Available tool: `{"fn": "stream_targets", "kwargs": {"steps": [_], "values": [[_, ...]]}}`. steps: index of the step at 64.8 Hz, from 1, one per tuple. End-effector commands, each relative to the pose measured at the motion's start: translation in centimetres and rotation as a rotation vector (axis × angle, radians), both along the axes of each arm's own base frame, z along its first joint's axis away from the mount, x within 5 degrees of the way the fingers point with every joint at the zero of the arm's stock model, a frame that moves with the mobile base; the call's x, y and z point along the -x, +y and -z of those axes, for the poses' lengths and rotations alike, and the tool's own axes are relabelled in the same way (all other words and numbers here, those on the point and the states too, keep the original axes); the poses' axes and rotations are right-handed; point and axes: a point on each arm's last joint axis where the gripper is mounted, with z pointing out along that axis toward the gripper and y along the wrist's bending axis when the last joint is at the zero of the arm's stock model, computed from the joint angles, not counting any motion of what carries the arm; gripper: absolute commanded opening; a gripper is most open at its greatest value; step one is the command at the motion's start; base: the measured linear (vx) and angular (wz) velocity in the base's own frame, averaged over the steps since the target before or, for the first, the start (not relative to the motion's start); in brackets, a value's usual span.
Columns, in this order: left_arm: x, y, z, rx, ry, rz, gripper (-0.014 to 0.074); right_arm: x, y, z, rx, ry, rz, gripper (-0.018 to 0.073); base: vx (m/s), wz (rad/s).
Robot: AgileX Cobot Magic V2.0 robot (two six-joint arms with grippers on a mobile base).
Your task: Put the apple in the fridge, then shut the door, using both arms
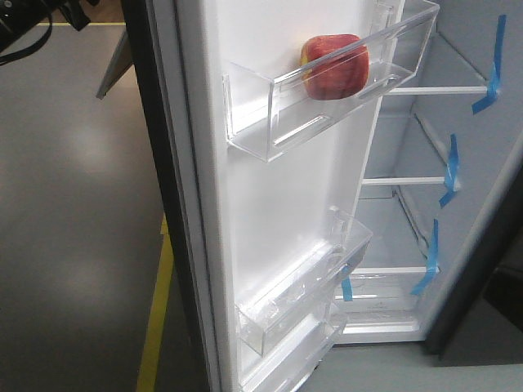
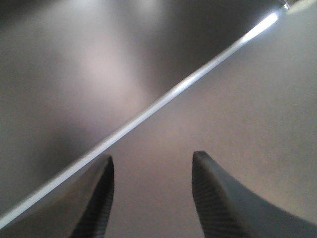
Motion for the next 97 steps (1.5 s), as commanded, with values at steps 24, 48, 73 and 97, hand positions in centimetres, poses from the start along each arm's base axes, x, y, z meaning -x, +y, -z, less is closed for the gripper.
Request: {"fn": "stream_targets", "kwargs": {"steps": [24,48,73,97], "values": [[3.0,-4.6,-2.3,-0.001,-0.134,0.231,0.036,-0.2,-0.1,-1.2,-0.052,-0.047,0.024,-0.0005,0.0,0.0],[6.7,-10.6,-2.0,-0.053,-0.205,0.501,0.036,0.0,0.1,-1.4,-0.082,-0.048,-0.002,-0.0005,0.0,0.0],[10.9,-17.9,-1.0,-0.163,-0.203,0.641,0.036,2.4,0.0,-3.9,-0.034,-0.216,0.002,-0.0005,0.0,0.0],[11.6,-16.9,-1.2,-0.407,-0.321,0.646,0.036,0.2,-2.0,-4.6,0.044,-0.328,0.247,0.0012,0.0,0.0]]}}
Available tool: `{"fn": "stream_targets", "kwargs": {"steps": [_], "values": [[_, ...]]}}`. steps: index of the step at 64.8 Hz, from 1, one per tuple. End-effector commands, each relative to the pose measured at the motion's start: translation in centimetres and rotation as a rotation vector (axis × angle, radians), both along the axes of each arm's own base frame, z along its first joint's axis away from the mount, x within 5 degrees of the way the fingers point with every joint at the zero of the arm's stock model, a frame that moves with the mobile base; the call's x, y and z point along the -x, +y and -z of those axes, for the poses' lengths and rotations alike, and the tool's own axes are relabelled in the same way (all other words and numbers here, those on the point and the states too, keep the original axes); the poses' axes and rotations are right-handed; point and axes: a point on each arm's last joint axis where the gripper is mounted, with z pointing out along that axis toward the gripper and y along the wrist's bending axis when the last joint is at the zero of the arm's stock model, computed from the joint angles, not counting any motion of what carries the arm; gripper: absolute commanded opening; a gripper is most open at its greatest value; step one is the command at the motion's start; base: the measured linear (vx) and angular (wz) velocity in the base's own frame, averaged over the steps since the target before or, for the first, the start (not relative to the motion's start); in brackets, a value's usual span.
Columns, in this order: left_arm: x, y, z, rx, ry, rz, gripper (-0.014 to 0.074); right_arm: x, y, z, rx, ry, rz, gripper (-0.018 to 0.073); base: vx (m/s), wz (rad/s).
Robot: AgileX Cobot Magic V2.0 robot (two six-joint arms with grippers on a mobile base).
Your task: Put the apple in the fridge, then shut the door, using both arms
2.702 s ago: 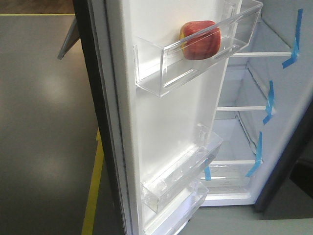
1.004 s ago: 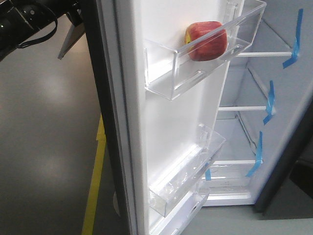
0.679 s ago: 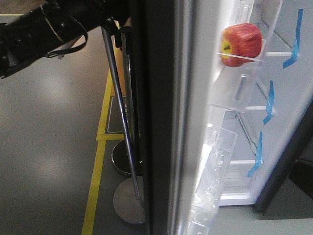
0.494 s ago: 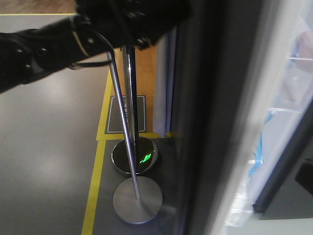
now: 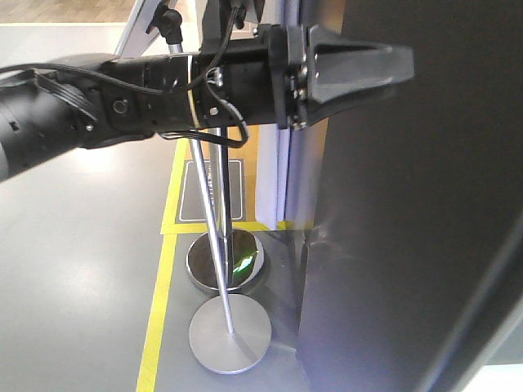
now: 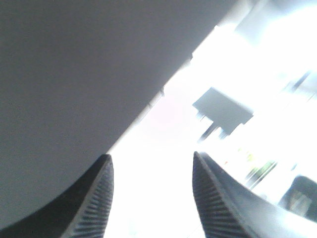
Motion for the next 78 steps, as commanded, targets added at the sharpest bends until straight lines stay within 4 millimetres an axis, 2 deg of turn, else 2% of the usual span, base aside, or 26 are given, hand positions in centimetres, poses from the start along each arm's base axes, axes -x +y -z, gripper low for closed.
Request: {"fn": "stream_targets", "kwargs": {"steps": [1,10,25,31,43,50,58,78], "values": [[1.4,1.6,-3.4,0.031,-0.102,0.002,0.036,-1.7,-1.1,-1.5,-0.005,-0.086,0.141,0.0016,0.0,0.0],[1.2,2.8,-3.0,-0.079,-0.183,-0.021,0.036,-4.6,-1.8,-1.3,0.042,-0.061,0.227,0.0097,0.0,0.0],[0.4,4.9,-3.0,-0.168,-0.234,-0.078,0.036,-11.0,-3.5,-1.2,0.029,-0.088,0.441,0.0407,0.0,0.0],[0.1,5.2,-2.9,-0.181,-0.239,-0.097,0.036,-13.5,-4.3,-1.1,0.016,-0.113,0.532,0.0475,0.0,0.0],[-0.3,5.5,-2.8,-0.195,-0.244,-0.129,0.036,-19.2,-5.0,-1.7,0.068,-0.129,0.622,0.0473,0.0,0.0],[-0.4,5.5,-2.8,-0.195,-0.244,-0.135,0.036,-22.3,-5.3,-2.8,0.06,-0.15,0.658,0.0473,0.0,0.0],[-0.4,5.5,-2.8,-0.196,-0.244,-0.137,0.036,-25.7,-5.4,-2.7,0.074,-0.145,0.68,0.0473,0.0,0.0],[-0.5,5.5,-2.8,-0.196,-0.245,-0.146,0.036,-30.6,-6.2,-2.2,0.049,-0.148,0.786,0.0473,0.0,0.0]]}}
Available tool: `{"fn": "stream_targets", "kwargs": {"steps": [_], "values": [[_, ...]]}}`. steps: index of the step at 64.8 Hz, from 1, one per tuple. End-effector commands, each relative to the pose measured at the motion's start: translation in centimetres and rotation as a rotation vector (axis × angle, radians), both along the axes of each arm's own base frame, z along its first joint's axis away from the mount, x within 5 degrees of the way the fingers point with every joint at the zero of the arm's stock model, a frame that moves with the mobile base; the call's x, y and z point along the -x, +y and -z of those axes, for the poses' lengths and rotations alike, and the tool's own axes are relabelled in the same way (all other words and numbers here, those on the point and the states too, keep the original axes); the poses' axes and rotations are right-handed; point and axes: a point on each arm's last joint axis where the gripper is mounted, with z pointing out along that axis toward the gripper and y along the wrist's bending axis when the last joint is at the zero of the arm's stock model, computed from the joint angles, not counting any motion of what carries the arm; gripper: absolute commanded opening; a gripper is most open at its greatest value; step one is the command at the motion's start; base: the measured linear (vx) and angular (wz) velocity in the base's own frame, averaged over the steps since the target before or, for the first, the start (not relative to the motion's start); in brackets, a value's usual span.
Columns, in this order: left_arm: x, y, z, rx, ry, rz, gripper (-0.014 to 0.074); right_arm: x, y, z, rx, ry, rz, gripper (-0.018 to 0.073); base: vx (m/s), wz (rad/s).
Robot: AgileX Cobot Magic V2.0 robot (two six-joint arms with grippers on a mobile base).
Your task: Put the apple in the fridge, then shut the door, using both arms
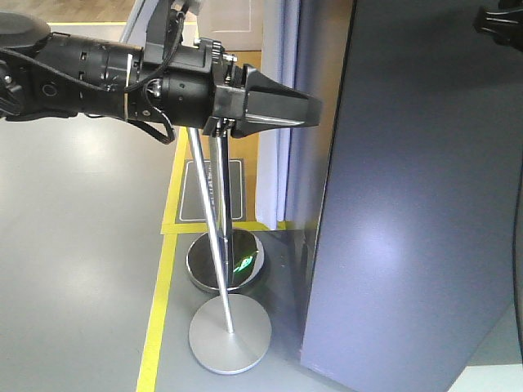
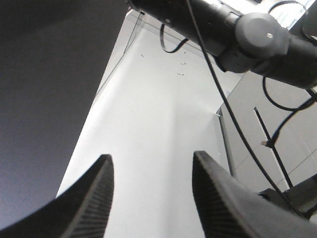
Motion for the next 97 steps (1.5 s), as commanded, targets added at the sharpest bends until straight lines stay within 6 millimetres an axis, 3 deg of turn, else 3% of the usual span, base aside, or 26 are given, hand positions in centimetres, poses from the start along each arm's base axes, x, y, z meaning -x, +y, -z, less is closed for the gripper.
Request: {"fn": "stream_targets", "kwargs": {"steps": [1,16,27,47,66,74,85,97], "values": [[1.1,0.5,-3.1,0.097,-0.037,-0.025,0.036,-0.4,-0.9,-2.3,0.029,-0.101,0.086,0.0473,0.0,0.0],[1.1,0.5,-3.1,0.094,-0.039,-0.03,0.036,-3.2,-1.2,-1.8,0.034,-0.06,0.122,0.0473,0.0,0.0],[1.0,0.5,-3.1,0.094,-0.04,-0.032,0.036,-5.1,-2.9,-1.5,-0.021,-0.017,0.114,0.0473,0.0,0.0],[0.8,0.5,-3.1,0.096,-0.044,-0.055,0.036,-8.6,-5.9,-1.6,-0.087,0.071,-0.067,0.0473,0.0,0.0],[0.6,0.6,-2.9,0.071,-0.059,-0.077,0.036,-11.3,-5.7,-1.7,-0.086,0.093,-0.196,0.0473,0.0,0.0],[0.4,0.6,-2.9,0.066,-0.066,-0.094,0.036,-11.1,-5.6,-2.2,-0.074,0.088,-0.209,0.0473,-0.01,-0.03],[0.1,0.7,-2.9,0.064,-0.076,-0.138,0.0358,-9.2,-4.7,-4.5,-0.004,0.082,-0.265,0.0441,-0.01,-0.04],[-0.7,0.9,-3.0,0.068,-0.091,-0.218,0.0307,-5.2,-2.4,-8.2,0.047,0.091,-0.436,0.0252,0.0,0.0]]}}
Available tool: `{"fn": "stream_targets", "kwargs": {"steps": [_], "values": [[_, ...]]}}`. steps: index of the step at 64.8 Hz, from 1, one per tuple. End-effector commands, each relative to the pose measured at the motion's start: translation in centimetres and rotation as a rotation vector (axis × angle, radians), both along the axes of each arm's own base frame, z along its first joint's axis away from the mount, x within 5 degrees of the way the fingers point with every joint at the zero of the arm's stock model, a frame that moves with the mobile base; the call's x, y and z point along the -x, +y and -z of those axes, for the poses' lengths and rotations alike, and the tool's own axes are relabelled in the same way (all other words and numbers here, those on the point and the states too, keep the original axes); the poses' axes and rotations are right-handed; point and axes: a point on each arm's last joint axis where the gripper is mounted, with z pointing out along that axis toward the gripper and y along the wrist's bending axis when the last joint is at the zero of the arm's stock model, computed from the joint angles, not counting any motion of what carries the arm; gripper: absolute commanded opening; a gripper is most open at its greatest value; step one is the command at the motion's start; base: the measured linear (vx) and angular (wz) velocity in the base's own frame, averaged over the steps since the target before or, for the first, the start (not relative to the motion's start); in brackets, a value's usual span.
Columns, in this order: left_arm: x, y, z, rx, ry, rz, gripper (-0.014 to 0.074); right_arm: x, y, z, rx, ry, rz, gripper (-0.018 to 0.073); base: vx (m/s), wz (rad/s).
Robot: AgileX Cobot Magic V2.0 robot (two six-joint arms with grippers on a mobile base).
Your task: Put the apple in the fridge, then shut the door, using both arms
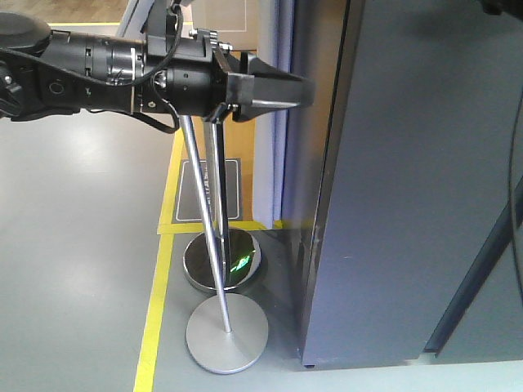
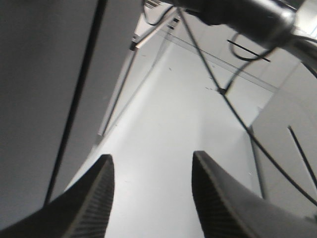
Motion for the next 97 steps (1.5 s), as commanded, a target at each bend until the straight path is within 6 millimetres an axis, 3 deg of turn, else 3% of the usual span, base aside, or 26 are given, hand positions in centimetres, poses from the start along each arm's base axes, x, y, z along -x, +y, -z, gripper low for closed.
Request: {"fn": "stream_targets", "kwargs": {"steps": [1,11,23,34,43,52,55,66,77,91,97], "values": [[0.7,0.7,-3.0,0.068,-0.063,-0.07,0.0298,4.4,1.8,-6.0,0.024,-0.112,-0.092,0.0241,0.0,0.01],[0.1,2.2,-3.7,0.048,-0.119,-0.171,0.017,8.4,3.6,-8.8,0.057,-0.119,-0.227,-0.0013,0.0,0.0],[-0.1,6.2,-5.5,0.051,-0.188,-0.258,-0.0008,13.2,5.5,-11.3,0.106,-0.12,-0.37,-0.0005,0.0,0.0],[1.5,10.9,-7.9,0.051,-0.246,-0.302,-0.0007,18.1,7.2,-12.7,0.129,-0.083,-0.504,-0.0005,0.0,0.0],[3.5,14.5,-9.5,0.034,-0.279,-0.315,-0.0007,21.7,7.9,-12.5,0.138,-0.079,-0.524,-0.0005,0.0,0.0],[5.5,17.2,-10.7,0.018,-0.305,-0.36,-0.0007,25.3,8.3,-10.4,0.142,-0.104,-0.465,-0.0005,0.0,0.0],[6.3,17.7,-11.0,0.01,-0.316,-0.368,-0.0007,26.5,8.4,-8.9,0.13,-0.094,-0.439,-0.0005,0.0,0.0],[9.0,18.3,-9.8,0.005,-0.297,-0.431,-0.0007,30.7,8.2,-4.0,0.087,-0.125,-0.294,-0.0005,0.0,0.0],[11.5,18.3,-5.8,0.014,-0.219,-0.555,-0.0007,33.8,8.1,1.4,0.065,-0.135,-0.191,-0.0005,0.0,0.0],[16.0,18.4,2.1,-0.015,-0.138,-0.748,-0.0007,35.7,7.7,7.8,0.044,-0.103,-0.102,-0.0005,0.0,0.0],[17.1,18.5,5.7,-0.029,-0.074,-0.812,-0.0007,36.1,8.0,9.5,0.032,-0.075,-0.121,-0.0005,0.0,0.0]]}}
